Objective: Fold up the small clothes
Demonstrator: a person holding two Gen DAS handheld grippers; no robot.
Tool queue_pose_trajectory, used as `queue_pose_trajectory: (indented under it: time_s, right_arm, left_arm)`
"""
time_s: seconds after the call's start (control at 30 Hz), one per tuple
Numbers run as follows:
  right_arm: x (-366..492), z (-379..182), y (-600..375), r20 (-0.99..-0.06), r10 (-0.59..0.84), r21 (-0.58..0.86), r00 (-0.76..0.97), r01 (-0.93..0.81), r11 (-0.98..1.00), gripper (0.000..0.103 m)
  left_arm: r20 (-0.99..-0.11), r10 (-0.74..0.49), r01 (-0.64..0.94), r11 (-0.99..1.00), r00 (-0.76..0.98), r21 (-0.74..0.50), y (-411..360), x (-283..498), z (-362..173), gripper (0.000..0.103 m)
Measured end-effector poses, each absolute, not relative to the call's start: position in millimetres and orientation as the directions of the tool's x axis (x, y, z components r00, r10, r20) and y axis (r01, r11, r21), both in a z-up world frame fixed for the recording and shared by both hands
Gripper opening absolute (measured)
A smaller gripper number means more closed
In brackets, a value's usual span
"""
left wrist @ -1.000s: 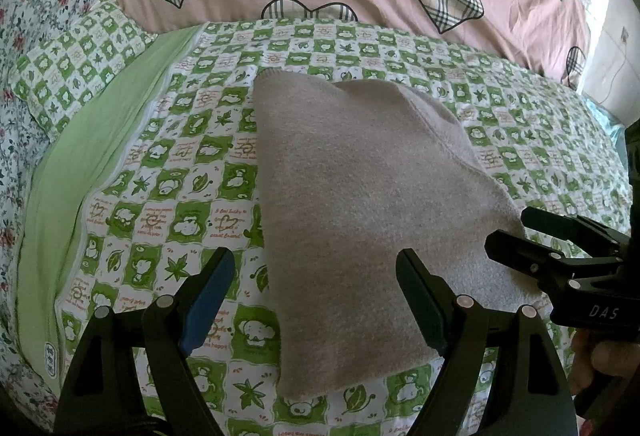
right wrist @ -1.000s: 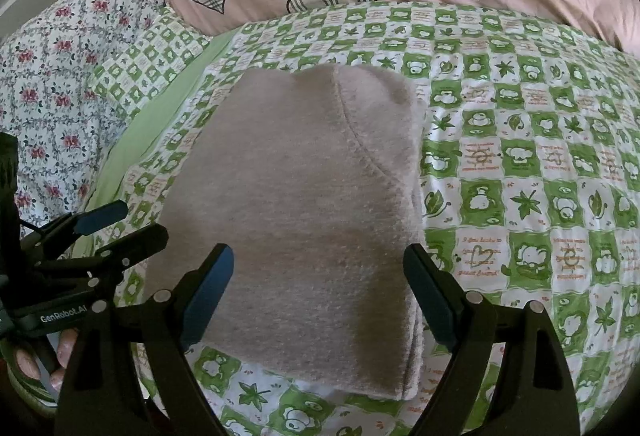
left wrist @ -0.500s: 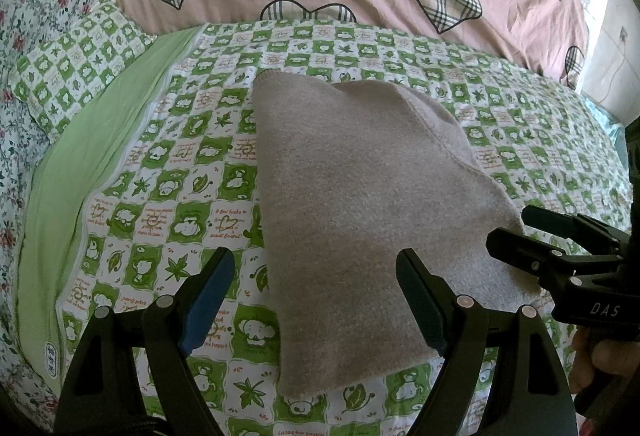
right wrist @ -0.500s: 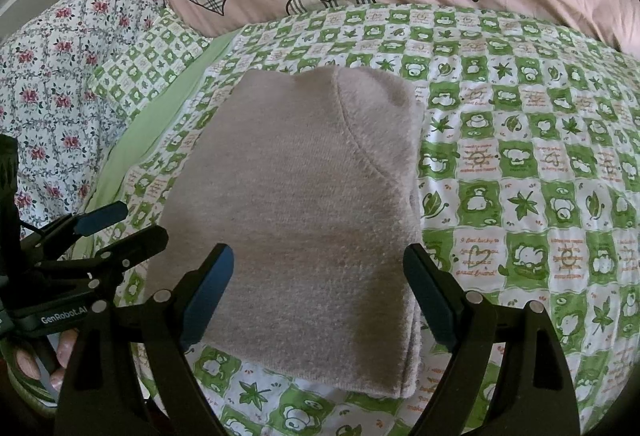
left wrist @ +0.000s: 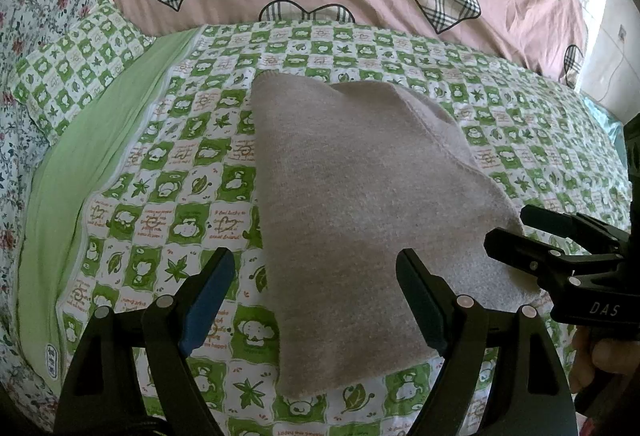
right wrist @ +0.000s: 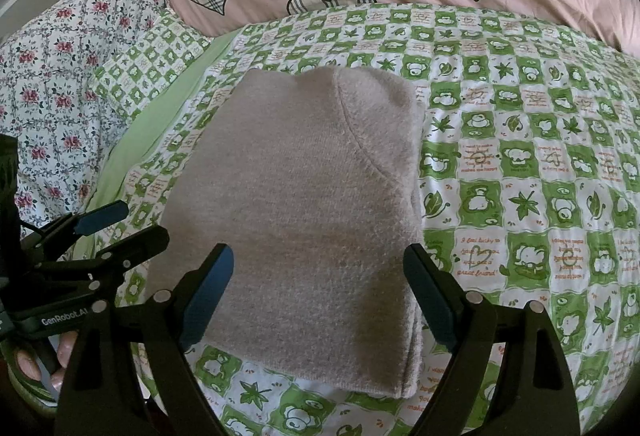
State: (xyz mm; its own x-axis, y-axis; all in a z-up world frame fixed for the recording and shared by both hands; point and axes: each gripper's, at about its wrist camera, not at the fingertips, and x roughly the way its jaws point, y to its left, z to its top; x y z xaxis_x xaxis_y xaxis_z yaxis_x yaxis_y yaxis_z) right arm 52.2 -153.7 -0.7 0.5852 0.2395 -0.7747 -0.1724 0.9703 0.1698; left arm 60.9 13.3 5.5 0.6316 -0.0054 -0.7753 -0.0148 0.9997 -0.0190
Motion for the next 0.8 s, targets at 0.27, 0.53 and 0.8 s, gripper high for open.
queue_pose_trajectory:
  time_s: [0.27, 0.53, 0.8]
  right_arm:
    - [52.3, -0.6, -153.2, -0.775, 0.239, 0.169, 0.585, -0.172, 0.970, 0.087]
    - [52.0, -0.6, -153.4, -0.775, 0.239, 0.169, 0.586, -0.172, 0.970, 0.087]
    - [51.9, -0.6, -152.8, -0.775, 0.239, 0.170, 0.585, -0.172, 0.970, 0.087]
  left_arm:
    - [-0.775, -0.007, -0.012, 1.000, 0.632, -0.019, 13.5, 60.6, 5.5, 0.083]
    - [-0.774, -0.005, -0.012, 1.000, 0.634, -0.017, 14.0, 60.2, 6.6, 0.083]
    - [-0.773, -0.006, -0.011, 1.000, 0.634, -0.017, 14.0, 60.0, 6.5, 0.083]
